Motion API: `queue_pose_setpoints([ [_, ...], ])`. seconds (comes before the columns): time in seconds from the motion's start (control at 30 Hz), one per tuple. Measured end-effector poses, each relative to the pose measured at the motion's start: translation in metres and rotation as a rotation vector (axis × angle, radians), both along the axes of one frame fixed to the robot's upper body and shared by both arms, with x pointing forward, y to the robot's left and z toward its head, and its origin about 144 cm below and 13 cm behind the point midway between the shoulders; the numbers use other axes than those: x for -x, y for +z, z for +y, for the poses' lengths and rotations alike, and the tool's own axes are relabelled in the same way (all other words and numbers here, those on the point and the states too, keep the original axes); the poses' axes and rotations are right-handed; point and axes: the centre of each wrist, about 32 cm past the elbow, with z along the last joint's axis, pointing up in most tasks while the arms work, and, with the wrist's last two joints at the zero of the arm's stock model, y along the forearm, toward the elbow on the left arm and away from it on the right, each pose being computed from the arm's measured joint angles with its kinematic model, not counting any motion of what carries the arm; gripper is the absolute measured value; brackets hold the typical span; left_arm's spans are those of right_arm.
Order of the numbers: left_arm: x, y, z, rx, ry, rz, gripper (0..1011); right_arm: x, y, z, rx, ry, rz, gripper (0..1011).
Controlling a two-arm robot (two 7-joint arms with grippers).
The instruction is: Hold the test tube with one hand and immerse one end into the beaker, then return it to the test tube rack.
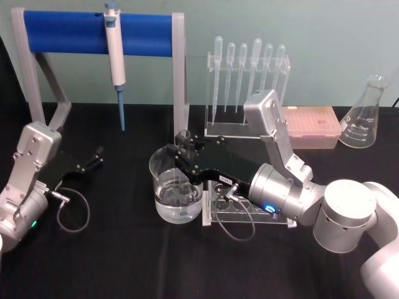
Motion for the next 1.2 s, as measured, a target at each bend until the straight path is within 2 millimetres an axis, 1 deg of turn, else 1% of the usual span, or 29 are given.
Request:
queue_pose_setpoints([
  [1.2,0.0,0.0,0.0,0.0,0.0,0.0,1000,0.0,0.0,0.0,0.0,0.0,0.0,225],
])
